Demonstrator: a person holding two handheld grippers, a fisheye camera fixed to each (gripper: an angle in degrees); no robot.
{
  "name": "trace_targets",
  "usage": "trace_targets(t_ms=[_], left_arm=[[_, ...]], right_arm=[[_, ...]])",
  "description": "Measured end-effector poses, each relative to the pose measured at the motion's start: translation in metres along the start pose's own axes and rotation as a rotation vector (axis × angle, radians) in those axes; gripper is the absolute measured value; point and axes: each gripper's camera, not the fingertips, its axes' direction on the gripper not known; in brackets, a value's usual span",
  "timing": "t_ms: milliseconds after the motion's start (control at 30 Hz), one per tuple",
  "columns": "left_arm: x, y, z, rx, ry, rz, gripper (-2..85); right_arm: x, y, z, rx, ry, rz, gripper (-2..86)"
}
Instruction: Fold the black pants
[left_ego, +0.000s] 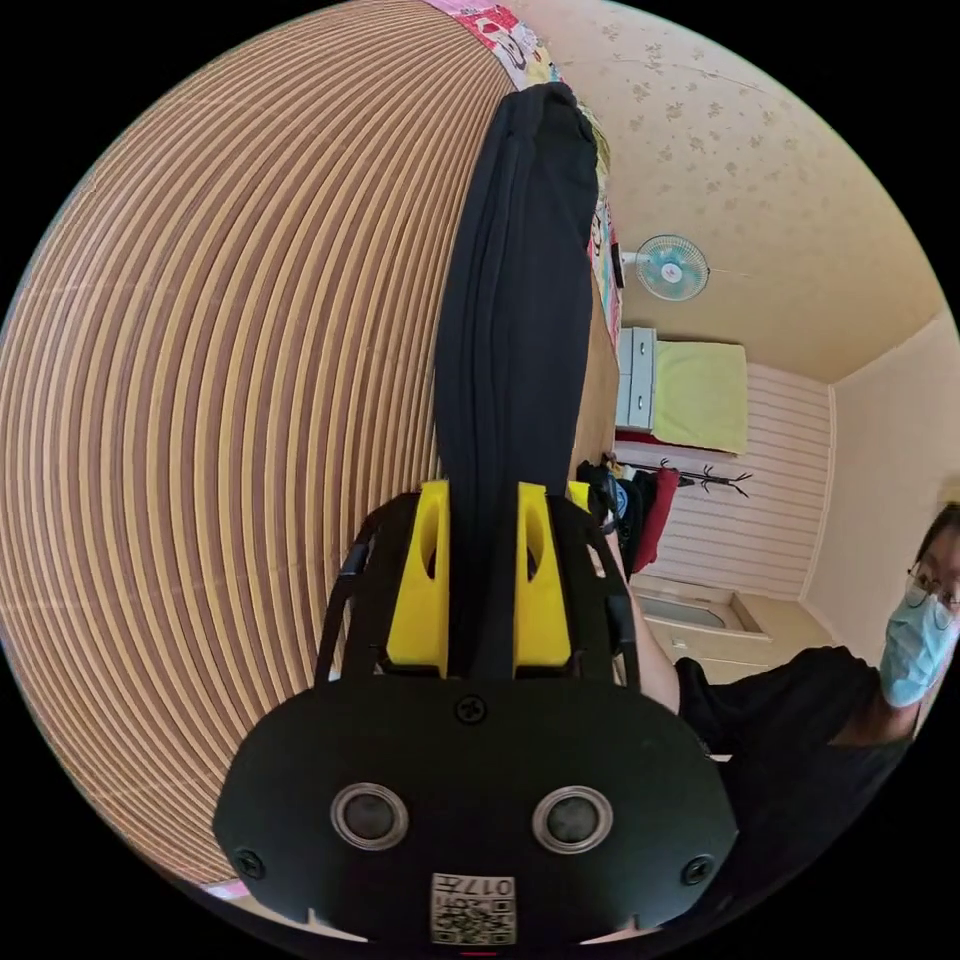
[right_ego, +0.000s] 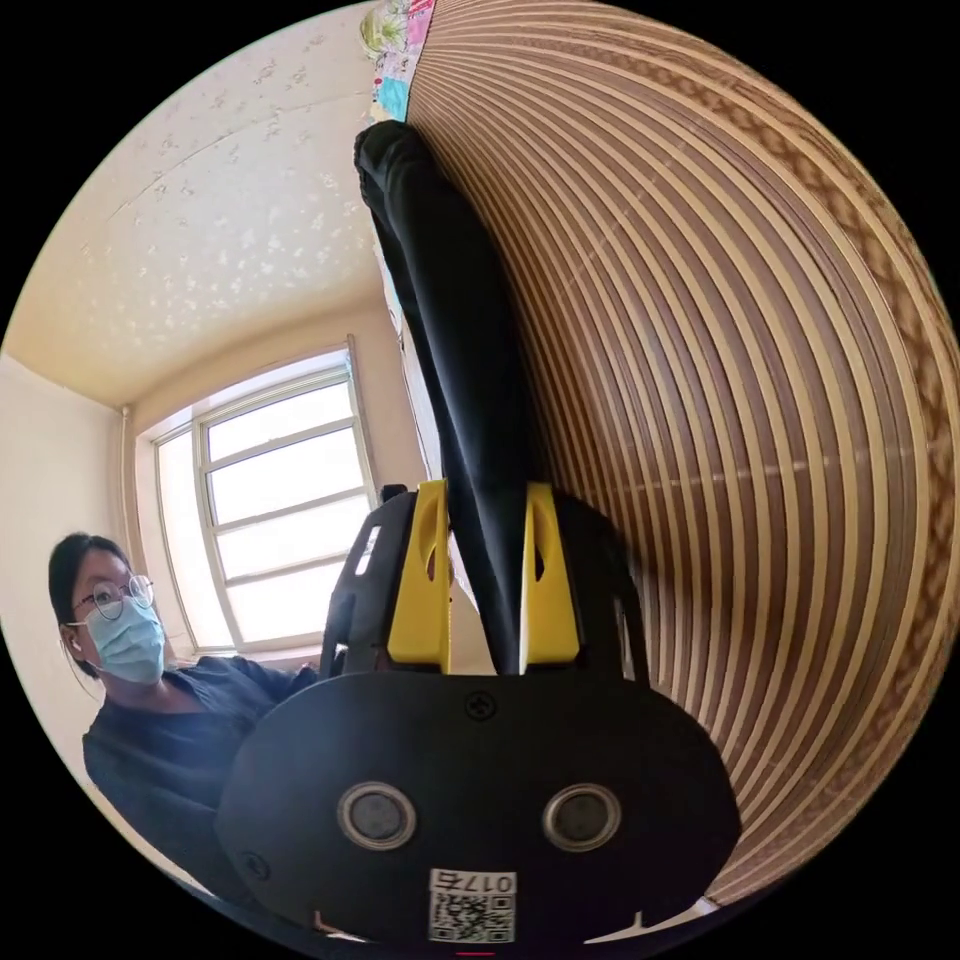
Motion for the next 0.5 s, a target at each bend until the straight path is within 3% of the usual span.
trace_targets(t_ms=[200, 500], left_arm=[[0.009, 0.011, -0.01, -0.056, 0.011, 0.095, 5.4], [0.075, 0.096, -0.042, 0.025, 0.282, 0.362, 5.0]], right_arm=[[-0.011, -0.021, 0.015, -0.19, 0.014, -0.027, 6.1], [-0.07, 0.07, -0.01, -0.112, -0.206, -0.235, 0.8]])
